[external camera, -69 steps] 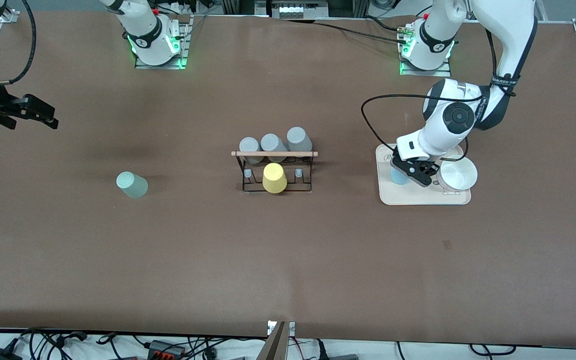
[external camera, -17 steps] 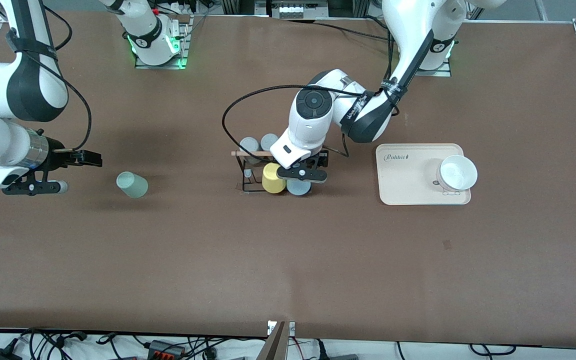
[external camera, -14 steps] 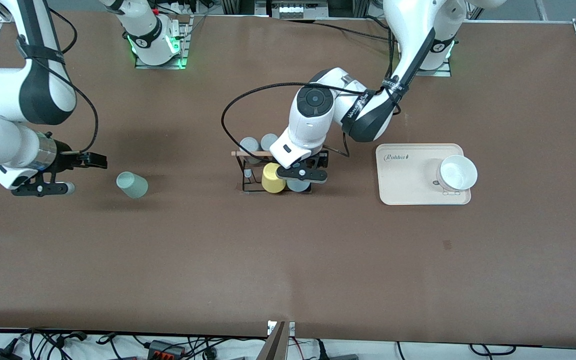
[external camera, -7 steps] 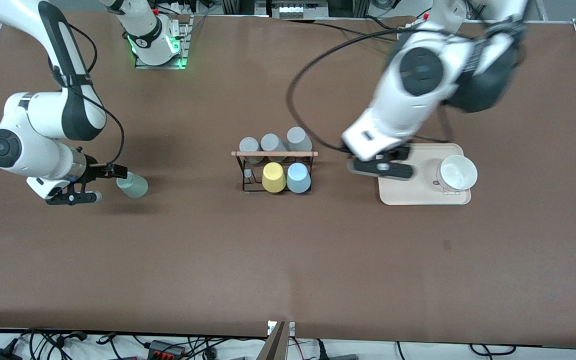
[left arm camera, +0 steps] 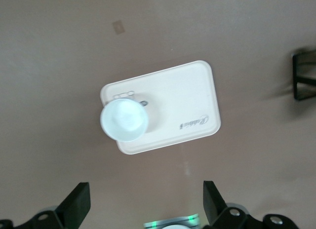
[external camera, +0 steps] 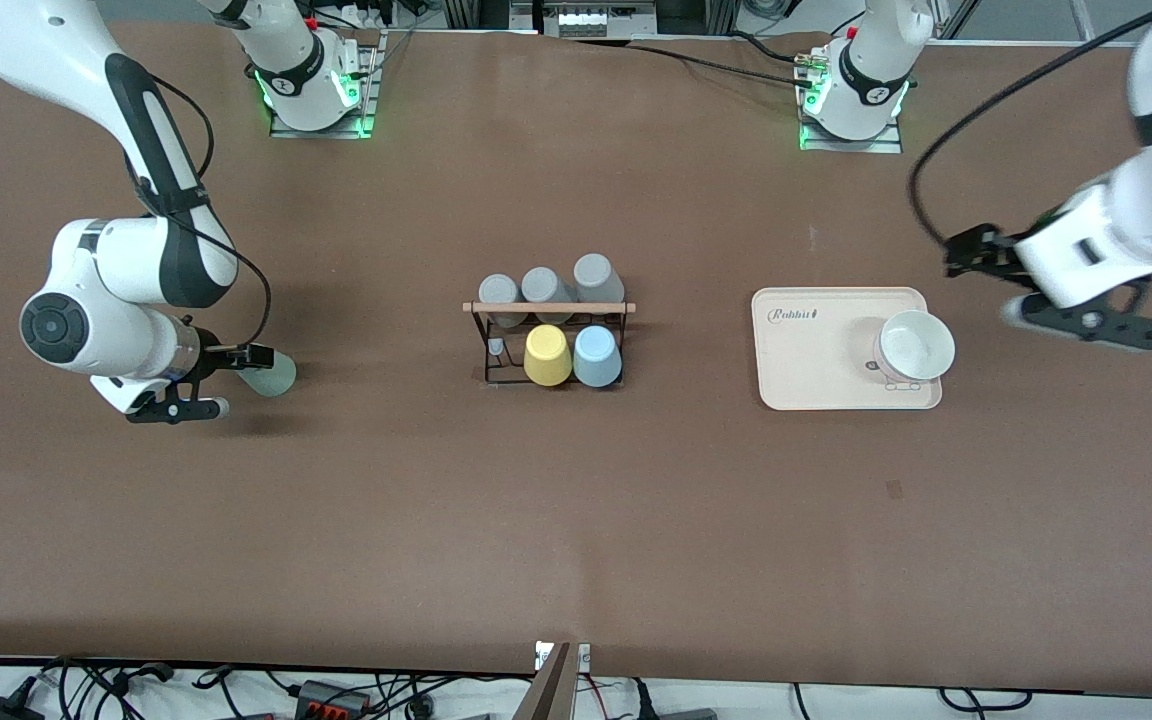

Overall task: Hang scattered cups on rack with three cups
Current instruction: 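Withdraw the left gripper while the right gripper reaches the green cup, then grasp the pale green cup with the right gripper and lift it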

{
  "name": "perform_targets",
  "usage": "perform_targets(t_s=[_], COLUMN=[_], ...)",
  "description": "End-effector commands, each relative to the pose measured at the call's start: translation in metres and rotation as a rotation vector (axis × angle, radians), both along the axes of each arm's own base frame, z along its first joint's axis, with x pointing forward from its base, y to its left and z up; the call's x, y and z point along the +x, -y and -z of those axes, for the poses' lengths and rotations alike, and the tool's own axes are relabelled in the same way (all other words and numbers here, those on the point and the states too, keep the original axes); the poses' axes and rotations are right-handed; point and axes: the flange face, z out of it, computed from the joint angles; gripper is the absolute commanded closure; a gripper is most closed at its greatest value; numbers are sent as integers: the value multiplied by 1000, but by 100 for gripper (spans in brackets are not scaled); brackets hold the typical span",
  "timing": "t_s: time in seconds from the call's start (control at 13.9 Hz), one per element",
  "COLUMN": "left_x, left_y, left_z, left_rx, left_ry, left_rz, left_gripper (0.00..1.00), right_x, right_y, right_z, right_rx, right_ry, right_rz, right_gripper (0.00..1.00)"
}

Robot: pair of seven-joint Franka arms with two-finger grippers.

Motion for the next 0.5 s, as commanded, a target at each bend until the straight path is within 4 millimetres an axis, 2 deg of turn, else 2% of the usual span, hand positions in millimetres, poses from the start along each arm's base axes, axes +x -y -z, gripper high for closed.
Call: perform_targets(t_s=[0.0, 0.07, 0.14, 0.22, 0.29, 0.43], left_x=[-12, -29, -42, -50, -45, -38], left_y=[-7, -2, 4, 12, 3, 5], left_z=[-27, -33, -34, -27, -24, -26], left_rx=[-12, 12, 30, 41, 38, 24], left_ry=[74, 93, 120, 137, 166, 224], left_rz=[63, 36, -63, -138, -171, -165], left_gripper=[0, 0, 0, 0, 0, 0], right_x=[-5, -8, -8, -8, -8, -6], right_y=[-2, -3, -3, -2, -3, -3], right_z=[11, 13, 15, 19, 22, 21], right_rx=[4, 4, 4, 4, 8, 20], right_ry=[-17, -25, -27, -28, -30, -19], right_rz=[12, 10, 10, 12, 15, 27], right_gripper=[0, 0, 0, 0, 0, 0])
